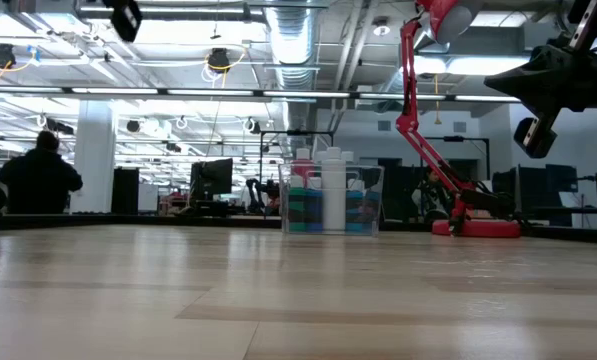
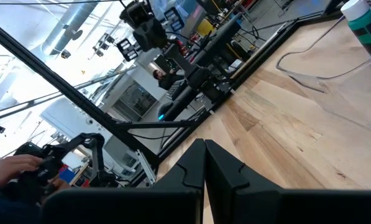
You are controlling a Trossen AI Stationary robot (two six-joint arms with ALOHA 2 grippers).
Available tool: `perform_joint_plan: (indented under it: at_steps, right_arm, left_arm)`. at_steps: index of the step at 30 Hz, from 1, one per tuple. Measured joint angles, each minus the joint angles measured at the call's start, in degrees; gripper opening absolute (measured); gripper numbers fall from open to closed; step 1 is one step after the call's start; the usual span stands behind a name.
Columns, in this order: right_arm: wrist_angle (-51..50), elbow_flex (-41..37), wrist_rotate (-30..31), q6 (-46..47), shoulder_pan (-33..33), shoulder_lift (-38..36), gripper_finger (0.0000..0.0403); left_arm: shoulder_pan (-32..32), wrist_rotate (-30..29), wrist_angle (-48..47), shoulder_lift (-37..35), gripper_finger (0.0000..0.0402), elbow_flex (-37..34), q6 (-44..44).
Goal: Pick & Place Paint Supplies
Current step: Return to Home Position
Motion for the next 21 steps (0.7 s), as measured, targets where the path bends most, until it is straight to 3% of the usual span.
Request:
perform_joint_plan:
  at_steps: [9, 21]
  right_arm:
    - [0.0, 0.0, 0.0, 0.0, 0.0, 0.0, 0.0]
    - [0.0, 0.0, 0.0, 0.0, 0.0, 0.0, 0.0]
  left_arm:
    - [-1.6, -2.9, 1.5, -10.7, 0.0, -8.5, -2.5]
    - [-1.6, -2.5, 2.0, -20.9, 0.0, -20.6, -2.1]
